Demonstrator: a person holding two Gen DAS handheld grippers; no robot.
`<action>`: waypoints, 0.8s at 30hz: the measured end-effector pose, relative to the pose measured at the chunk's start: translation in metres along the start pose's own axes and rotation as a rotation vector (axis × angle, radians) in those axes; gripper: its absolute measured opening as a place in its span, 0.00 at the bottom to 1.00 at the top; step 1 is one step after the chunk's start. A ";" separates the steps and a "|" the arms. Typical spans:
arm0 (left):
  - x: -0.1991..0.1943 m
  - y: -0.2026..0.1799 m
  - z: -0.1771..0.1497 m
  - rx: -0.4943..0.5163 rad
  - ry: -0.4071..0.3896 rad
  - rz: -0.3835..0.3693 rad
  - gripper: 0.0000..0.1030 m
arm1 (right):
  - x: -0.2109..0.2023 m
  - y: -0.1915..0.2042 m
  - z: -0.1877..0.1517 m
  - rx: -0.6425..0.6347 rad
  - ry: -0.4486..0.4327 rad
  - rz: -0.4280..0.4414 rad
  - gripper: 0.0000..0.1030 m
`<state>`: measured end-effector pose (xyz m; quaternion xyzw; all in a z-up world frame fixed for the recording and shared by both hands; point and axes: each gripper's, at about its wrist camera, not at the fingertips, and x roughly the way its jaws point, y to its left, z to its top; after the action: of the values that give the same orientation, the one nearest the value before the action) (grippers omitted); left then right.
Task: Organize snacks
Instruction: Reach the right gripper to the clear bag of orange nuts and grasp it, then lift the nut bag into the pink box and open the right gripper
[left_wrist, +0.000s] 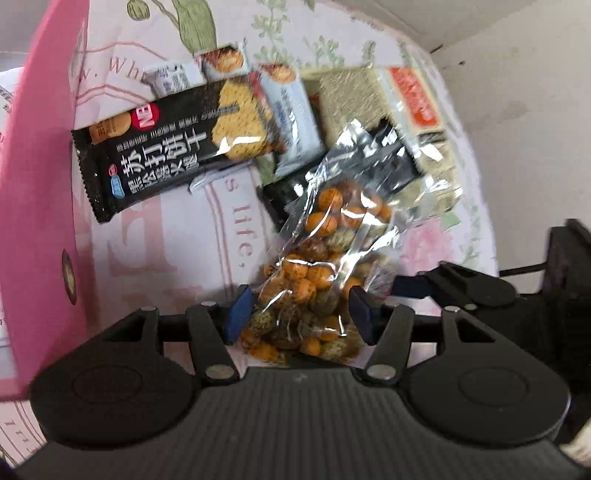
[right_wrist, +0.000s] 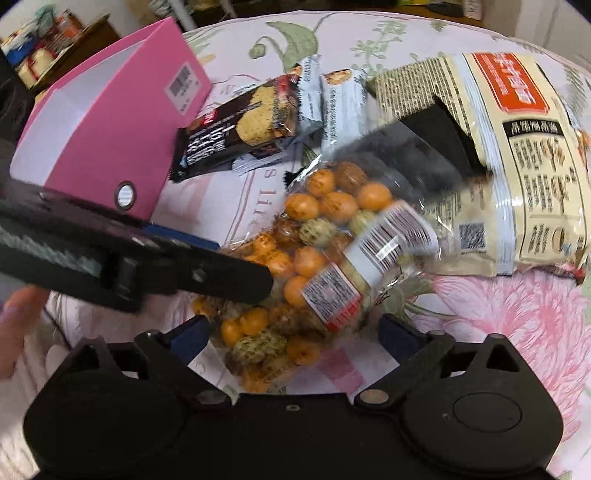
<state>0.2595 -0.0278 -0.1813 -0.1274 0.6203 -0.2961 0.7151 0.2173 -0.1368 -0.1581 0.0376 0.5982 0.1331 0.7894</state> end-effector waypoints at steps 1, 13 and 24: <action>0.004 -0.002 -0.001 0.020 -0.006 0.012 0.55 | 0.002 0.003 -0.003 0.005 -0.014 -0.017 1.00; 0.011 0.000 -0.004 0.025 -0.044 -0.040 0.65 | 0.001 0.011 -0.016 0.019 -0.074 -0.082 1.00; 0.007 -0.005 -0.030 -0.061 0.053 -0.073 0.67 | -0.019 0.016 -0.028 -0.052 -0.057 -0.049 0.88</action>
<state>0.2294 -0.0299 -0.1900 -0.1639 0.6426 -0.3063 0.6829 0.1834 -0.1295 -0.1448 0.0063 0.5723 0.1281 0.8100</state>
